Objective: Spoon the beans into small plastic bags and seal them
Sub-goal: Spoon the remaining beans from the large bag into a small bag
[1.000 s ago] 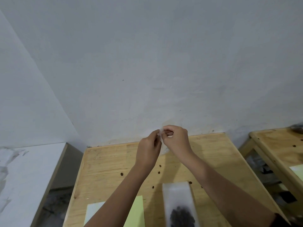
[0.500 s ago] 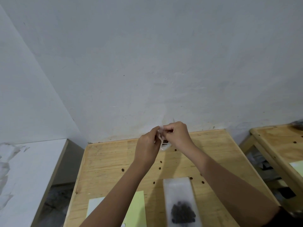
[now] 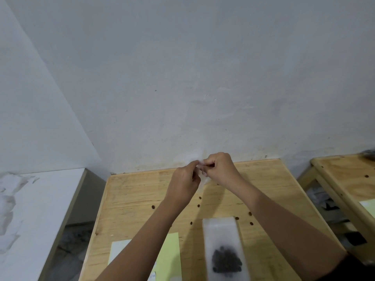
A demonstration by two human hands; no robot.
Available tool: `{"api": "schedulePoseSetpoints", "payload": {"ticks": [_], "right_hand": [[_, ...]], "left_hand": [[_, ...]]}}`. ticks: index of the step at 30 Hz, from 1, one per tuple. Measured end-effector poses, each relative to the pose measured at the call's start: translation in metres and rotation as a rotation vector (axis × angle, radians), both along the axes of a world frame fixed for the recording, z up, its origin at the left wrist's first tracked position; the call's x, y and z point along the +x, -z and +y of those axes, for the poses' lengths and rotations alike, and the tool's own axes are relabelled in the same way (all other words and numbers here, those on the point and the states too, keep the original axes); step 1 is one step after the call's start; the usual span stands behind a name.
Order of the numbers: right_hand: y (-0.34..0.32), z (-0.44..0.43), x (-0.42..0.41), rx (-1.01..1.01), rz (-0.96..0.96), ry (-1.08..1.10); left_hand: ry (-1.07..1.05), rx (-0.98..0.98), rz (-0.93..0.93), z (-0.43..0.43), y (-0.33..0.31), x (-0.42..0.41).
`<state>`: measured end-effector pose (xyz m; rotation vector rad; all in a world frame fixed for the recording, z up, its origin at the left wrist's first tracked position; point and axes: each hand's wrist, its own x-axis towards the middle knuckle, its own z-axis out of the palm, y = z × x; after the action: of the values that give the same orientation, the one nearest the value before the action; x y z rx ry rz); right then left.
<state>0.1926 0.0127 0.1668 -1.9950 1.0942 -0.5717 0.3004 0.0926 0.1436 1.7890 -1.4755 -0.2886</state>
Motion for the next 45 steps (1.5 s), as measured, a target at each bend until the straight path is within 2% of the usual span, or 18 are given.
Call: {"api": "schedulePoseSetpoints", "payload": {"ticks": [4, 7, 9, 11, 14, 16, 21, 23, 26, 28, 31, 35, 37, 41, 43, 45], "right_hand": [[0.003, -0.001, -0.002, -0.076, 0.06, -0.02], [0.009, 0.0, -0.008, -0.146, 0.213, -0.095], [0.015, 0.004, -0.013, -0.164, 0.237, -0.104], [0.017, 0.007, -0.017, -0.127, 0.144, -0.022], [0.014, 0.008, -0.019, -0.051, 0.066, 0.053], [0.013, 0.006, -0.02, -0.009, 0.045, 0.058], [0.004, 0.005, -0.025, 0.111, -0.044, 0.149], [-0.002, 0.007, -0.028, 0.163, -0.079, 0.139], [-0.012, 0.01, -0.03, 0.213, -0.072, 0.031], [-0.018, 0.011, -0.031, 0.22, -0.064, -0.026], [-0.022, 0.011, -0.034, 0.169, -0.033, -0.043], [-0.024, 0.013, -0.036, -0.092, 0.122, -0.051], [-0.022, 0.014, -0.035, -0.201, 0.132, -0.011], [-0.021, 0.018, -0.038, -0.081, -0.116, 0.087], [-0.023, 0.018, -0.039, -0.001, -0.089, 0.002], [-0.025, 0.018, -0.039, 0.057, 0.027, -0.095]], "left_hand": [[0.028, 0.007, 0.005, 0.003, -0.001, -0.003], [0.04, 0.063, -0.112, 0.005, 0.004, 0.004], [0.063, 0.076, -0.168, 0.007, 0.007, 0.013], [0.086, 0.056, -0.167, 0.008, 0.007, 0.018], [0.156, 0.038, -0.037, 0.011, 0.003, 0.015], [0.206, 0.101, 0.057, 0.015, 0.0, 0.012], [0.312, 0.219, 0.115, 0.025, 0.002, 0.009], [0.391, 0.28, 0.092, 0.025, 0.004, 0.008], [0.455, 0.264, -0.053, 0.024, 0.008, 0.008], [0.44, 0.228, -0.121, 0.022, 0.008, 0.007], [0.386, 0.156, -0.091, 0.023, 0.006, 0.003], [0.313, 0.033, -0.131, 0.022, 0.004, -0.002], [0.264, -0.005, -0.118, 0.019, 0.005, -0.005], [0.179, -0.031, -0.036, 0.015, 0.005, -0.01], [0.152, -0.063, -0.034, 0.014, 0.007, -0.011], [0.153, -0.076, -0.041, 0.014, 0.01, -0.014]]}}
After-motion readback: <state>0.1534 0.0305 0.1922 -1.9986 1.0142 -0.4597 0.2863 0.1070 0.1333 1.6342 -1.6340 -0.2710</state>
